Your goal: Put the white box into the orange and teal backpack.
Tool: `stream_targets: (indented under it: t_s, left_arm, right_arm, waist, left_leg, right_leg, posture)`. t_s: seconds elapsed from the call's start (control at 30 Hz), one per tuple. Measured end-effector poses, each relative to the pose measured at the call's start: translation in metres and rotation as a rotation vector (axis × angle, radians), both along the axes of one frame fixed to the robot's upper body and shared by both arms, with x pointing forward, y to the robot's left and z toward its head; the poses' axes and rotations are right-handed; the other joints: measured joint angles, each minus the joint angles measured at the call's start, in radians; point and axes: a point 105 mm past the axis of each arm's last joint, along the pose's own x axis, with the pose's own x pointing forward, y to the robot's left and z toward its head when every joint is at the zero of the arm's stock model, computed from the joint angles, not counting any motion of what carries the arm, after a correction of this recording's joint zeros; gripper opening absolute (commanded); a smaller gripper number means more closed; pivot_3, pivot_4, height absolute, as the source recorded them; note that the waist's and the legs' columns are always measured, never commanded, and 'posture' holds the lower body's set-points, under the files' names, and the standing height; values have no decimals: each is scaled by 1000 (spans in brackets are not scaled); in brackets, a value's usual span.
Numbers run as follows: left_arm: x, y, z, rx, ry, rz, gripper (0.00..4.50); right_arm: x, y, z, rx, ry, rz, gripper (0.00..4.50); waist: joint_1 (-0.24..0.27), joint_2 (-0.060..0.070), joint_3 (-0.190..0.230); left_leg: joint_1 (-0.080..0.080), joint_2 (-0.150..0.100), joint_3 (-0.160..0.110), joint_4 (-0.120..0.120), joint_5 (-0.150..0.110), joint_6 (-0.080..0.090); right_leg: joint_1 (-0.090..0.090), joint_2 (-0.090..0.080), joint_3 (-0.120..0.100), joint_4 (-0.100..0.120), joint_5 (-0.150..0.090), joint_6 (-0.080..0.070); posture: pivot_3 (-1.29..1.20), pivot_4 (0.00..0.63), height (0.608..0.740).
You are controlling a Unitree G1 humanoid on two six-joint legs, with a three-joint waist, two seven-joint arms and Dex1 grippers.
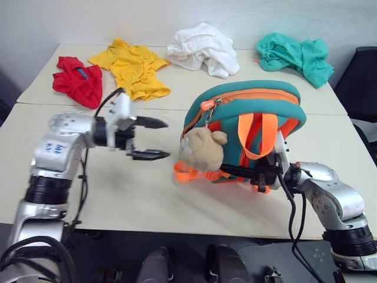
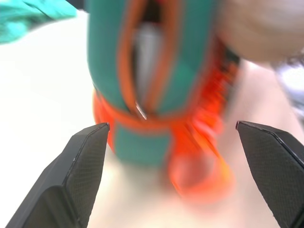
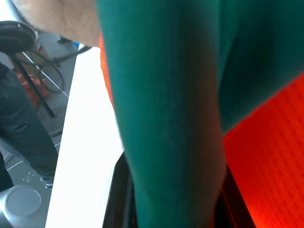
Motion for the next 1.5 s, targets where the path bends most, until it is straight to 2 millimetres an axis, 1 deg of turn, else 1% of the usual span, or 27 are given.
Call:
stream_targets:
  t_s: [0.07,0.13,0.27,0.4,0.53,0.57,0.67,0.77,0.83,0.87,0.97,1.07,1.13,1.2,1.23,1.33,1.43,1.5]
  left_arm:
    - [-6,-2,5,-23,-14,-35,4487]
    - [-15,-19,12,-90,-41,-92,4487]
    - [-27,-50,15,-189,-68,-139,4487]
    - [-31,-70,16,-256,-53,-132,4487]
    - [-35,-81,6,-300,-21,-150,3680]
    - [-36,-82,6,-309,-15,-156,3320]
    - [-36,-83,6,-311,-20,-161,2478]
    - [-35,-80,8,-314,-35,-147,1556]
    - [-31,-71,11,-310,-54,-110,1048]
    - [-27,-64,12,-303,-59,-82,879]
    - [-10,-36,20,-290,-75,35,879]
    - [3,-16,25,-267,-84,120,879]
    - [12,1,19,-226,-50,197,879]
    - [15,19,3,-171,23,255,879]
    - [14,24,-7,-153,68,265,879]
    - [21,18,-27,-202,162,288,879]
    - [32,14,-43,-221,199,337,879]
    - [35,10,-57,-222,238,351,879]
  right_arm:
    - [0,0,0,0,0,0,89]
    - [1,-1,-1,1,-3,-3,89]
    - [3,-2,-2,-2,-6,-10,89]
    - [4,-3,-2,-3,-2,-12,89]
    - [5,-2,-1,-11,-12,-13,89]
    - [6,-2,0,-12,-13,-13,89]
    - [6,0,1,-3,-18,-12,89]
    - [7,1,1,-7,-23,-17,89]
    - [8,1,1,-4,-23,-19,89]
    - [8,1,1,-2,-23,-19,89]
    - [8,1,1,-3,-22,-26,89]
    - [9,2,1,3,-22,-31,89]
    - [9,2,0,3,-21,-35,89]
    - [9,3,0,3,-21,-38,89]
    - [9,2,-1,3,-18,-40,89]
    - [10,3,-1,7,-18,-45,89]
    - [10,3,-1,11,-17,-47,89]
    - [10,3,-1,12,-16,-49,89]
  waist:
    - [8,0,0]
    - [16,0,0]
    - [18,0,0]
    - [14,0,0]
    - [14,0,0]
    - [14,0,0]
    - [16,0,0]
    - [17,0,0]
    - [16,0,0]
    - [13,0,0]
    - [4,0,0]
    - [0,0,0]
    - [-4,0,0]
    - [-7,0,0]
    - [-7,0,0]
    - [1,0,0]
    - [1,-1,0]
    - [0,0,0]
  left_leg:
    - [-1,-1,-2,1,0,1]
    - [-2,-1,-3,3,-1,2]
    - [-2,-1,-3,3,-1,1]
    - [-1,0,-3,3,0,1]
    - [-1,0,-3,3,0,1]
    - [-1,0,-3,3,0,1]
    - [-1,-1,-3,3,0,1]
    - [-1,-1,-3,3,0,1]
    - [-1,0,-3,3,0,1]
    - [-1,0,-2,3,0,1]
    - [-1,0,-3,2,0,0]
    - [-1,0,-2,2,0,0]
    - [0,0,-1,1,0,0]
    - [2,0,0,-1,0,0]
    - [2,0,1,-1,0,0]
    - [0,0,-1,1,0,1]
    - [0,-1,-1,1,0,1]
    - [0,-1,-1,0,0,1]
  right_leg:
    - [1,-2,2,-1,0,0]
    - [2,-3,5,-1,0,0]
    - [2,-2,5,0,0,0]
    - [2,-1,5,1,0,0]
    - [2,-1,5,0,0,0]
    - [2,-1,5,1,0,0]
    - [2,-1,5,0,0,0]
    - [2,-1,5,0,0,0]
    - [2,-1,5,0,0,0]
    - [1,-1,5,0,0,0]
    - [1,-1,3,1,0,0]
    - [1,-1,1,0,0,0]
    - [1,-1,1,0,0,0]
    - [1,-1,1,0,0,0]
    - [1,-1,1,0,0,0]
    - [1,-2,2,1,0,0]
    - [1,-2,3,1,0,0]
    - [1,-2,3,1,0,0]
  posture:
    - [0,150,740]
    - [0,150,740]
    - [0,150,740]
    - [0,150,740]
    - [0,150,740]
    - [0,150,740]
    - [0,150,740]
    - [0,150,740]
    - [0,150,740]
    - [0,150,740]
    - [0,150,740]
    - [0,150,740]
    - [0,150,740]
    - [0,150,740]
    - [0,150,740]
    - [0,150,740]
    - [0,150,740]
    - [0,150,740]
